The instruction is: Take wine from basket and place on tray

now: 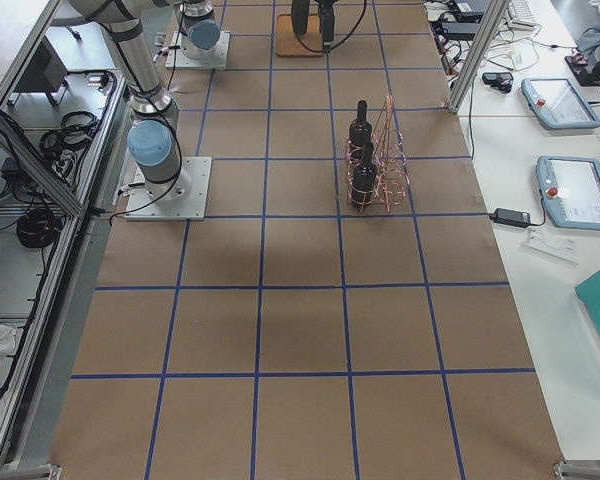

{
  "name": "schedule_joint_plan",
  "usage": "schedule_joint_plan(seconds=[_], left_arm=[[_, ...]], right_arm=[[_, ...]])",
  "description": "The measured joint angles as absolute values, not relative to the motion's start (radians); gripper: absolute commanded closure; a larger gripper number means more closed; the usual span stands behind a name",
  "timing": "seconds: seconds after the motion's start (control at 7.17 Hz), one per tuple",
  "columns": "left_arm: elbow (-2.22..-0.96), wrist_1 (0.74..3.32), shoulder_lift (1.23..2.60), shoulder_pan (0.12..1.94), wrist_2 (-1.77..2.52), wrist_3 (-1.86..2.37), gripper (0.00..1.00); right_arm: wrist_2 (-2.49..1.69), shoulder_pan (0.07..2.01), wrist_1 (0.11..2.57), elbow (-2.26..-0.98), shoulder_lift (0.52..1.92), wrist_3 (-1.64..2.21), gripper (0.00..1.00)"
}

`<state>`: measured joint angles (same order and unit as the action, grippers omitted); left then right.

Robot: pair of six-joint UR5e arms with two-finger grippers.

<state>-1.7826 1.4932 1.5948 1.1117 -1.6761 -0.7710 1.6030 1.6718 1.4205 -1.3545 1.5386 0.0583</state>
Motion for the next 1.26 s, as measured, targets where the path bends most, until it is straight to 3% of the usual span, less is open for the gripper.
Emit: schedule_joint_plan(seconds=[0.14,0.28,0.7,1.26], left_arm=[[-1.783,1.493,1.599,1.111,-1.676,-0.772,0.49],[-1.784,1.494,1.603,1.113,-1.677,-0.771,0.0],[-1.772,1.525,1.583,1.12,-1.681,-0.762,0.0],[-1.635,1.712,1.489,1.214,-1.682,-0.416,0.0]], right_arm=[[1.603,1.672,1.42,-1.355,1.539,0.058,0.0],[1.603,1.672,1.42,-1.355,1.539,0.058,0.0],[1.603,1.673,1.42,-1.354,1.54,0.058,0.0],[1.603,1.675,1.42,-1.354,1.54,0.058,0.0]])
